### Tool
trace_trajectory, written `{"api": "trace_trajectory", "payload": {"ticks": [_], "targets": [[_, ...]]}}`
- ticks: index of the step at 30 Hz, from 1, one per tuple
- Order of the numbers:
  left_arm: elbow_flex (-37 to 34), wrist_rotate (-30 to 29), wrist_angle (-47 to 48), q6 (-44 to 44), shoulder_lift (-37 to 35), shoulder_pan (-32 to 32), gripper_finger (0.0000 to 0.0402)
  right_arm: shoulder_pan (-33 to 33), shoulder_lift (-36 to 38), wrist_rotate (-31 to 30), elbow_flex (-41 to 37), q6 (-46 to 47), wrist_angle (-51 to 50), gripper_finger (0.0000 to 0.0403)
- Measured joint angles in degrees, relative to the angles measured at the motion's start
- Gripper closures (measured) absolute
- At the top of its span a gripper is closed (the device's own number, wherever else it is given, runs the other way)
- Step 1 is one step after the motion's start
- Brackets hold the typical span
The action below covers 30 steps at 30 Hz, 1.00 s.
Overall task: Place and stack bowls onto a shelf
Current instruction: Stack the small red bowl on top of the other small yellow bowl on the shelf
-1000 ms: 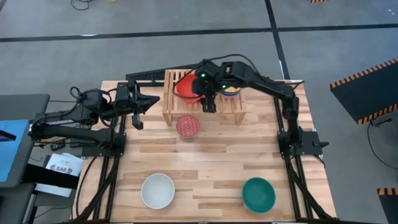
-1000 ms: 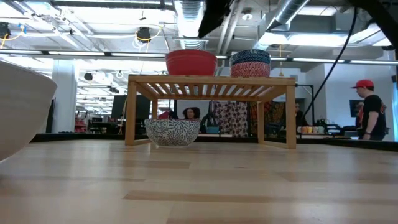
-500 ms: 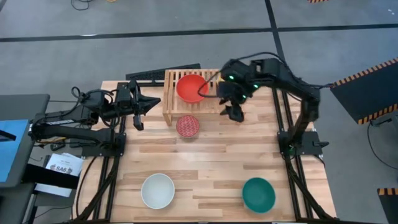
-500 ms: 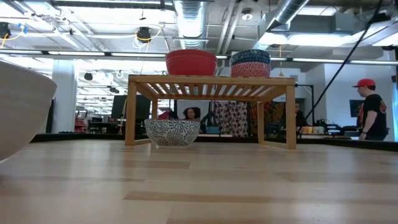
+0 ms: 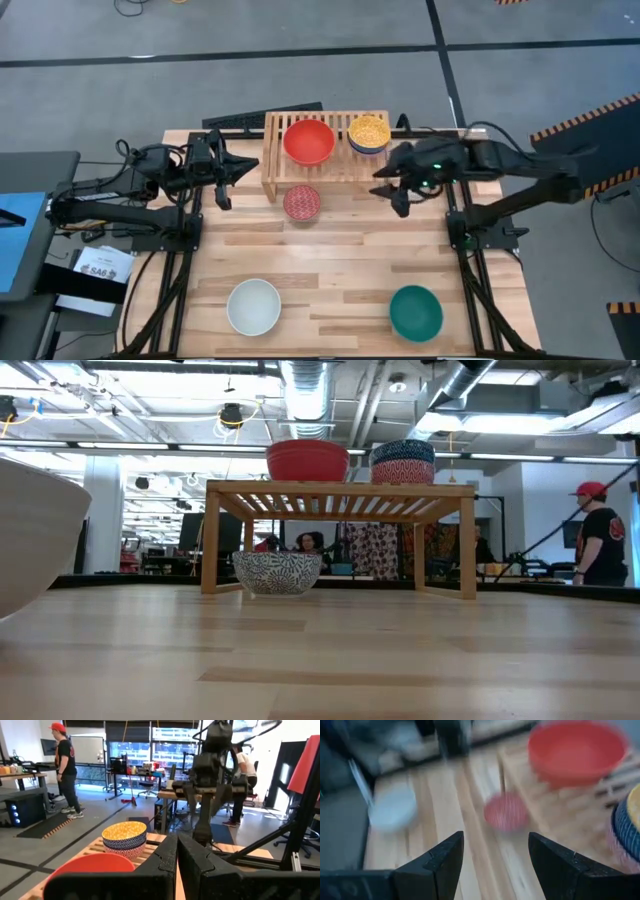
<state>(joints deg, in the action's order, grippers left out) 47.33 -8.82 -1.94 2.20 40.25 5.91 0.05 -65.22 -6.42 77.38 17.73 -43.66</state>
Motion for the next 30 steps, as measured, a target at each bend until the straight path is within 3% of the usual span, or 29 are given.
{"api": "trace_trajectory", "payload": {"ticks": [6,14,18,26,30], "targets": [[0.0,0.0,0.1,0.0,0.3,0.0,0.0401,1.9,5.7,-3.1,-7.3,1.4,13.9,0.0154],[0.0,0.0,0.0,-0.3,0.3,0.0,0.0401,2.0,4.7,-3.4,-7.4,1.3,14.0,0.0154],[1.7,0.2,1.9,-0.4,3.7,0.0,0.0394,2.0,3.9,-3.4,-7.5,1.3,13.7,0.0154],[14.4,1.7,25.2,-1.7,20.1,-3.4,0.0299,1.7,5.2,-3.5,-7.4,1.2,13.6,0.0154],[16.0,2.4,33.1,0.8,27.0,-7.3,0.0257,1.7,7.4,-5.6,-7.4,1.3,11.8,0.0154]]}}
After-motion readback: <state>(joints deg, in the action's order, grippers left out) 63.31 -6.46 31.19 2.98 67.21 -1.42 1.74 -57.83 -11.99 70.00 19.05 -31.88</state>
